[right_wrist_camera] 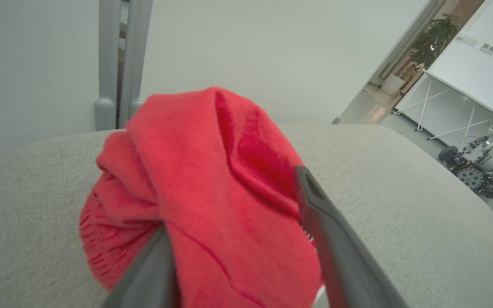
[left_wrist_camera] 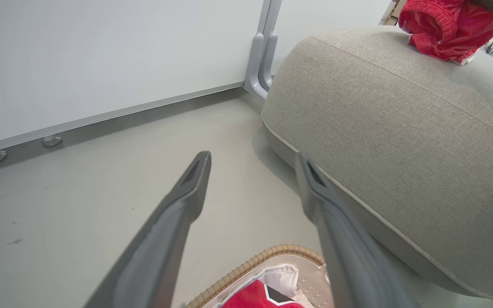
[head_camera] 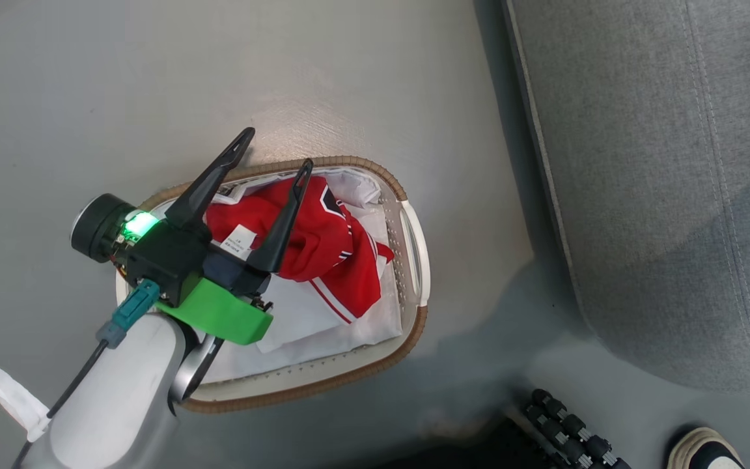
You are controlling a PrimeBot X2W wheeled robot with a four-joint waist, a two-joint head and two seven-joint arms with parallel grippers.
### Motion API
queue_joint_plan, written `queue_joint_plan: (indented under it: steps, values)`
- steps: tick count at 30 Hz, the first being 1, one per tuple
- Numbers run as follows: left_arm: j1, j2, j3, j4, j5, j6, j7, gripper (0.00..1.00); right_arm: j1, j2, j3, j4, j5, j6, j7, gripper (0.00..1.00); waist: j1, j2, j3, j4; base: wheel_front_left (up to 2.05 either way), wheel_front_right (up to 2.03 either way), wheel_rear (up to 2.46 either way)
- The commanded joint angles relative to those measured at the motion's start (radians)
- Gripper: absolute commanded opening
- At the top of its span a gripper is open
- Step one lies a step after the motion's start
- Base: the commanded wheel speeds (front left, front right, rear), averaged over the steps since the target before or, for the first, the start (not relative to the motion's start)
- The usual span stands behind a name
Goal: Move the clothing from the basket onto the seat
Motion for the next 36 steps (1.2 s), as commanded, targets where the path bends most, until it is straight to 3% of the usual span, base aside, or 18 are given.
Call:
queue_joint_plan:
  steps: [1, 5, 15, 27, 36]
  values:
    - [-0.009, -0.003, 0.008, 0.004, -0.003, 0.001, 0.001, 1.00, 0.017, 0.001, 0.001, 0.005, 0.003, -0.001, -0.014, 1.00, -0.0001, -0.0001, -0.024, -0.009, 0.00, 0.00, 0.00]
    - [0.011, -0.015, 0.023, 0.017, -0.004, 0.001, 0.001, 1.00, 0.038, 0.009, 0.047, -0.005, 0.023, -0.001, -0.046, 1.00, -0.0001, -0.0001, -0.074, -0.019, 0.00, 0.00, 0.00]
    - [0.069, -0.064, 0.074, 0.041, 0.002, 0.001, 0.001, 1.00, 0.103, 0.028, 0.282, -0.109, 0.133, -0.001, -0.082, 1.00, -0.0001, -0.0001, -0.213, -0.009, 0.00, 0.00, 0.00]
    - [0.162, -0.149, 0.202, 0.081, 0.024, 0.001, 0.001, 1.00, 0.212, 0.091, 0.532, -0.170, 0.271, -0.001, -0.091, 1.00, -0.0001, -0.0001, -0.370, 0.087, 0.00, 0.00, 0.00]
    - [0.236, -0.187, 0.323, 0.127, 0.036, 0.001, 0.001, 1.00, 0.346, 0.136, 0.598, -0.160, 0.339, -0.001, -0.092, 1.00, -0.0001, -0.0001, -0.452, 0.149, 0.00, 0.00, 0.00]
